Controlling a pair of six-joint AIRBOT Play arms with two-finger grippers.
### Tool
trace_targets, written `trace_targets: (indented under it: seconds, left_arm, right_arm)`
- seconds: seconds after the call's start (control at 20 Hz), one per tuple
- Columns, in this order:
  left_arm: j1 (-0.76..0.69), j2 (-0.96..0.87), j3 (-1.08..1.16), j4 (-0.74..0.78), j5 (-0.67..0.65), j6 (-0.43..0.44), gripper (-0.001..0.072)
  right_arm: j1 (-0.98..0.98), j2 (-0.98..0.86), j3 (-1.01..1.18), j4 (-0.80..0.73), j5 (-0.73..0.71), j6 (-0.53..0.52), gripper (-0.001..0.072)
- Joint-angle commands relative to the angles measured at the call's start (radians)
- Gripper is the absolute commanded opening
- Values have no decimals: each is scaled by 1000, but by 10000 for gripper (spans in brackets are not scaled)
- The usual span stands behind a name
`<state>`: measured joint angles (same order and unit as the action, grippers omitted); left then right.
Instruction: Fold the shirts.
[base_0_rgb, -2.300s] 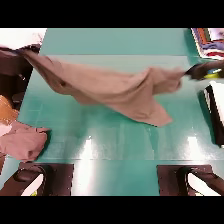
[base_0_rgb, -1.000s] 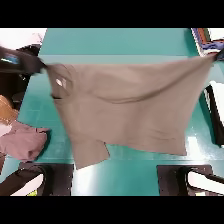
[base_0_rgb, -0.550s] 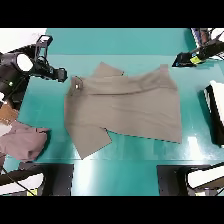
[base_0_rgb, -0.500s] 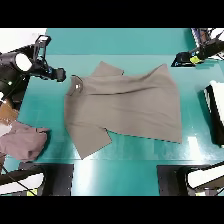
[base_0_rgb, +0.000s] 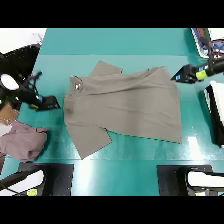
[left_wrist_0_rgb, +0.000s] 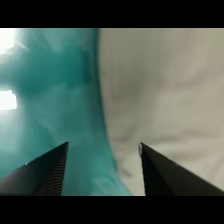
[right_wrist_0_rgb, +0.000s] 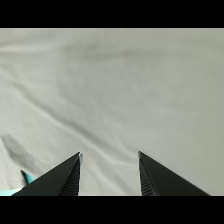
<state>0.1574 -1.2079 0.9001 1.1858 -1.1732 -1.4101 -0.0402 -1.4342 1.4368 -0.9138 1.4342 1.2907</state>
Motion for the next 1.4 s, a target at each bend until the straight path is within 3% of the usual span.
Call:
trace_targets:
  seconds: [0.0,0.25,0.3,0.4,0.45,0.65,0.85,0.95,1.1,1.35]
  left_arm:
    - [16,25,-198,-166,68,39,528]
    - [-9,25,-256,-264,95,83,526]
    - [-27,25,-256,-266,101,83,457]
    - [-50,25,-252,-272,120,82,83]
    - [-51,25,-241,-274,120,82,23]
    - [-51,117,-188,-259,119,54,21]
    - [-51,221,-181,-244,101,57,23]
    - [-51,225,-181,-244,101,57,23]
    - [-51,225,-181,-244,103,57,23]
    - [-51,225,-181,-245,99,57,23]
  right_arm:
    - [-11,115,-190,51,-75,-29,413]
    - [-11,163,-242,51,-95,-29,413]
    - [-11,163,-242,50,-94,-29,413]
    - [-11,163,-242,44,-79,-29,412]
    - [-11,163,-242,16,-58,-29,412]
    - [-63,229,-390,-134,-18,-7,412]
    - [-285,342,-644,-224,-21,-8,414]
    - [-403,365,-736,-308,-13,-8,488]
    - [-512,368,-843,-310,-35,-9,486]
    - [-430,366,-906,-240,-80,-9,446]
